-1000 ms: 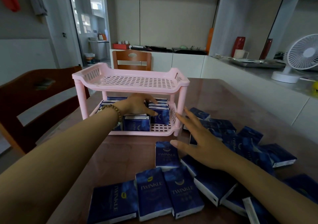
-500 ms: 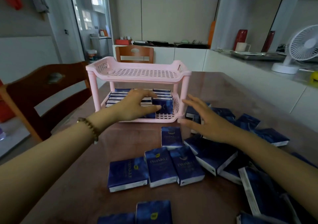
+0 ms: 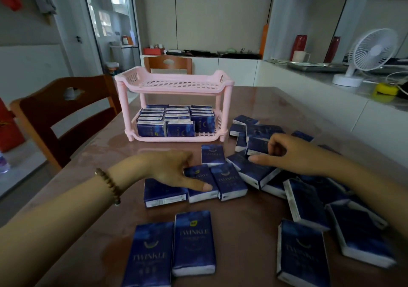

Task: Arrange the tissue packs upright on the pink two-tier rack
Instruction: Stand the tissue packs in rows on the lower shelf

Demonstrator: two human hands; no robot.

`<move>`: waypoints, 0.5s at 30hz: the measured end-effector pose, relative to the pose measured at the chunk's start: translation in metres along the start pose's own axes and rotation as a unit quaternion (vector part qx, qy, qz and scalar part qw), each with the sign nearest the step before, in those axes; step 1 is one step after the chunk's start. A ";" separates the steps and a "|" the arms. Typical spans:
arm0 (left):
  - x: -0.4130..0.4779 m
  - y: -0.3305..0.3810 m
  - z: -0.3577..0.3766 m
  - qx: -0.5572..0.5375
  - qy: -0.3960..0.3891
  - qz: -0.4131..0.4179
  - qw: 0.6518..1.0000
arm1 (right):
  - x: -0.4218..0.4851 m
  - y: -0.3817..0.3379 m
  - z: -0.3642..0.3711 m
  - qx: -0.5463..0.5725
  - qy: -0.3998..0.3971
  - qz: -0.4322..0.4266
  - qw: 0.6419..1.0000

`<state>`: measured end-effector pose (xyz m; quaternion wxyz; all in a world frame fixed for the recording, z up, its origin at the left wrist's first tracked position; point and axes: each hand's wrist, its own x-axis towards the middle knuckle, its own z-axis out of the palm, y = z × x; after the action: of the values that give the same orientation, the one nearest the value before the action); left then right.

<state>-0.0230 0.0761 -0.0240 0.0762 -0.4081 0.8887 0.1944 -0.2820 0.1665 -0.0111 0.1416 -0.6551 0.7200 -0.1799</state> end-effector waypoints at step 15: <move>-0.001 -0.014 0.012 -0.417 0.181 0.057 0.889 | -0.002 -0.004 0.007 0.215 0.120 -0.025 0.969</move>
<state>-0.0120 0.0731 -0.0385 -0.2741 -0.3787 0.7461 0.4741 -0.2751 0.1681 -0.0157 0.1871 -0.6006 0.6597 -0.4112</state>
